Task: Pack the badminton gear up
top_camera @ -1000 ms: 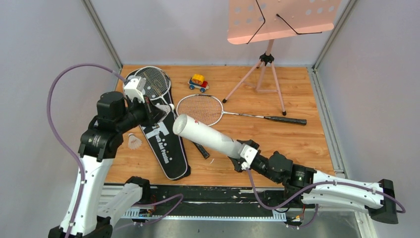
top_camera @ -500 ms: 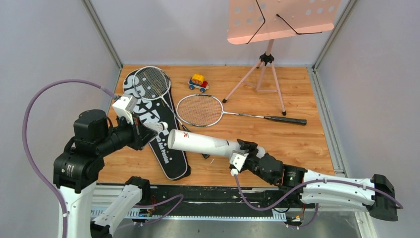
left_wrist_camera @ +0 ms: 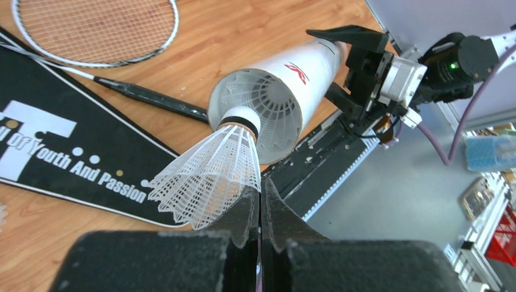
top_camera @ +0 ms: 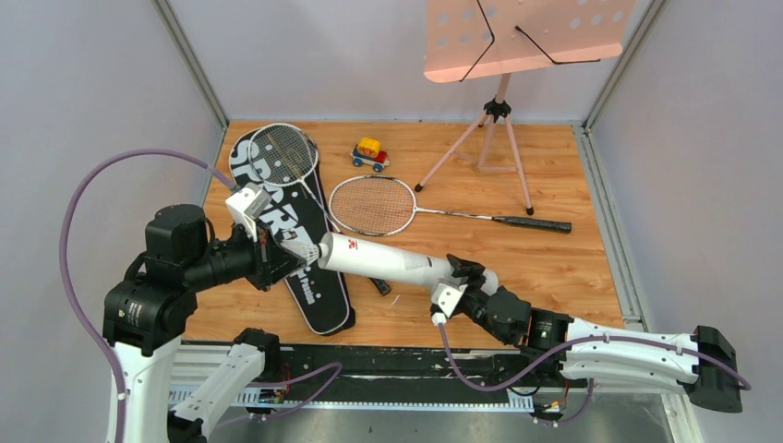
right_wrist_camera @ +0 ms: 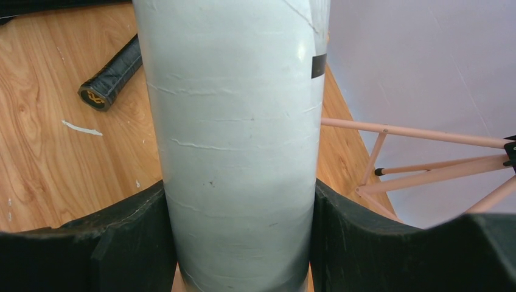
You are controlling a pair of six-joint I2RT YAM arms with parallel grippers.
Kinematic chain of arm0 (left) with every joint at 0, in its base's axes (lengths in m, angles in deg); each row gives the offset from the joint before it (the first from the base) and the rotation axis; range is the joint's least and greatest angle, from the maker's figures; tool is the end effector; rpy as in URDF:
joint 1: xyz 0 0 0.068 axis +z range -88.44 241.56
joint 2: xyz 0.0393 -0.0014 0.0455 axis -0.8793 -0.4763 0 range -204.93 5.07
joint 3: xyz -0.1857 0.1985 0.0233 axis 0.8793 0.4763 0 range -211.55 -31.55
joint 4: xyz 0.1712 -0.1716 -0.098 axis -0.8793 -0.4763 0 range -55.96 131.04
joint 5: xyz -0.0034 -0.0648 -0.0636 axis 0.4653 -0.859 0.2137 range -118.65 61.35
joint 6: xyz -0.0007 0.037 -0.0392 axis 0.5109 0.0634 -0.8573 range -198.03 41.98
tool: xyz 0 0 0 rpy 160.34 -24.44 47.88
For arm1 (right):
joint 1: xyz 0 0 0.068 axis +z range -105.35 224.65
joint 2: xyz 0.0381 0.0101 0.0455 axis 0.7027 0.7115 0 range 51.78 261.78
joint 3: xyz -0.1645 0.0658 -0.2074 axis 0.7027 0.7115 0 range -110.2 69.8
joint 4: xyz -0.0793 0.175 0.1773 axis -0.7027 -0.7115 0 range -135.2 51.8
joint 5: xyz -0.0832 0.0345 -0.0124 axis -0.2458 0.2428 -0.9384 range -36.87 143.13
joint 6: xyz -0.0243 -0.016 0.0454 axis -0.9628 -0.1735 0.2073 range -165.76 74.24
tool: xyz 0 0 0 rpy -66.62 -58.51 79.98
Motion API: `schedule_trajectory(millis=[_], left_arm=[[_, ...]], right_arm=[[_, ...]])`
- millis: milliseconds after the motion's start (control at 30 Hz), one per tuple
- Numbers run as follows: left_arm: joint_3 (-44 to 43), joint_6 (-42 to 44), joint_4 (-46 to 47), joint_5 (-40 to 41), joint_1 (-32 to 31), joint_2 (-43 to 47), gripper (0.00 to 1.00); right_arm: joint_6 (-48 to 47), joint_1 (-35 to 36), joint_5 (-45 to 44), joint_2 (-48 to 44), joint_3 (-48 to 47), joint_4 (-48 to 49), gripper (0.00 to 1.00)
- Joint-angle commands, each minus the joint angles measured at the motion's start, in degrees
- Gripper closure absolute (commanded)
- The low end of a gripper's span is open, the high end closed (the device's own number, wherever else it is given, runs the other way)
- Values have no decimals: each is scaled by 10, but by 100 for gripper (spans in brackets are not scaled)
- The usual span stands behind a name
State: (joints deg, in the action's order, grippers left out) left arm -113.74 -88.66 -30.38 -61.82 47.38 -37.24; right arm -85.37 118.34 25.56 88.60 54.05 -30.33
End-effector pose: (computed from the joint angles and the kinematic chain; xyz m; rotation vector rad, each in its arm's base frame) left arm 0.0560 -0.0342 0.4401 0.4170 2.1003 -0.8684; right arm 0.0611 0.1505 0.2154 -1.2689 1.2404 -0.0039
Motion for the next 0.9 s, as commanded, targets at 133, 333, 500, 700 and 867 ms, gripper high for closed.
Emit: schedule_trajectory(millis=[133, 333, 500, 700, 867], left_arm=[[23, 13, 31, -88, -3, -4, 100], [45, 5, 58, -118, -3, -9, 100], [79, -16, 107, -150, -3, -11, 100], [111, -29, 138, -168, -3, -10, 100], [144, -56, 181, -196, -3, 0, 100]], right_arm=[[-5, 2, 8, -9, -1, 58, 77], [-15, 10, 32, -15, 6, 67, 78], [-22, 15, 41, -18, 16, 90, 78], [-25, 18, 50, -23, 23, 107, 79], [-29, 18, 59, -17, 30, 139, 79]])
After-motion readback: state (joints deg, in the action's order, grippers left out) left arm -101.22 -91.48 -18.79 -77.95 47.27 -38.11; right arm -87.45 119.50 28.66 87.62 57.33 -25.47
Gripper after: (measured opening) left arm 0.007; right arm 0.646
